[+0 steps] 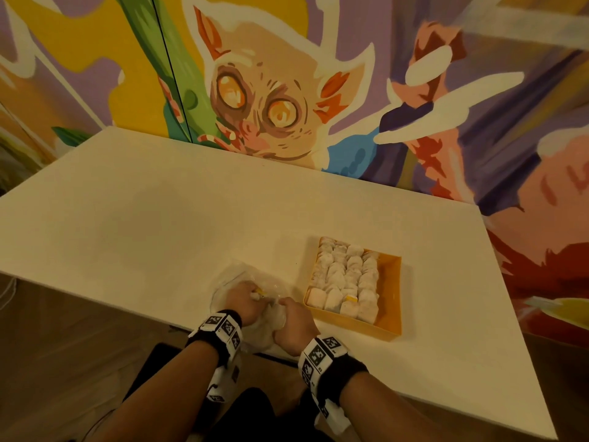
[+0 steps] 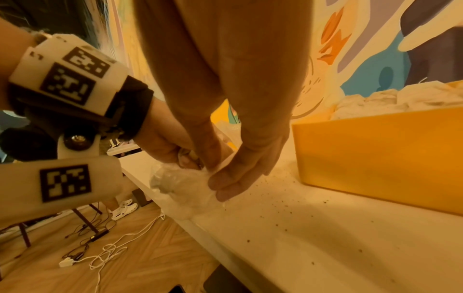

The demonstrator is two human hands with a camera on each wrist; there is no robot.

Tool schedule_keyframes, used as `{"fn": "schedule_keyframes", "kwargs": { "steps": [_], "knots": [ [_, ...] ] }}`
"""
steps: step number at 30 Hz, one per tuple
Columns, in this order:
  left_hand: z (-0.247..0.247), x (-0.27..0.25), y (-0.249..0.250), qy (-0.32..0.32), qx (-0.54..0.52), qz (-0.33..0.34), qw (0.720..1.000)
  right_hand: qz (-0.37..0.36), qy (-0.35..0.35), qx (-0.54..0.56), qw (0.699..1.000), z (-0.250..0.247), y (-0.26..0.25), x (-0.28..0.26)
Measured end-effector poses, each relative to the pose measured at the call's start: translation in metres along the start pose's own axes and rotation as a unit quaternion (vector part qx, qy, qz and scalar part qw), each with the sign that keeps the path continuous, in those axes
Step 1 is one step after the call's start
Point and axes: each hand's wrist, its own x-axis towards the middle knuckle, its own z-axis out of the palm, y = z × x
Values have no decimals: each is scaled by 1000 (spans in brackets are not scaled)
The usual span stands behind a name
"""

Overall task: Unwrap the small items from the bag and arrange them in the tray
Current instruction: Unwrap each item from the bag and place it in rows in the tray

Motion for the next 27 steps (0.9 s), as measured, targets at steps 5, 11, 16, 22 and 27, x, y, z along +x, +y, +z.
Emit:
{"fn": "schedule_keyframes", "kwargs": {
  "steps": [5, 11, 16, 22, 27],
  "knots": [
    [-33, -16, -2, -12, -2, 60, 998, 0, 4, 11, 1000, -5, -2, 0],
    [-76, -45, 13, 36, -46, 138, 989, -59, 84, -57, 993, -29, -16, -10],
    [-88, -53, 34, 12, -84, 204, 975, -118, 117, 181, 969, -46, -32, -3],
    [-72, -50, 59, -83, -341, 113, 929, -97, 148, 331, 927, -63, -25, -7],
    [-50, -50, 86, -145, -617, -28, 773, -44, 143, 448, 882, -79, -15, -16]
  ]
}}
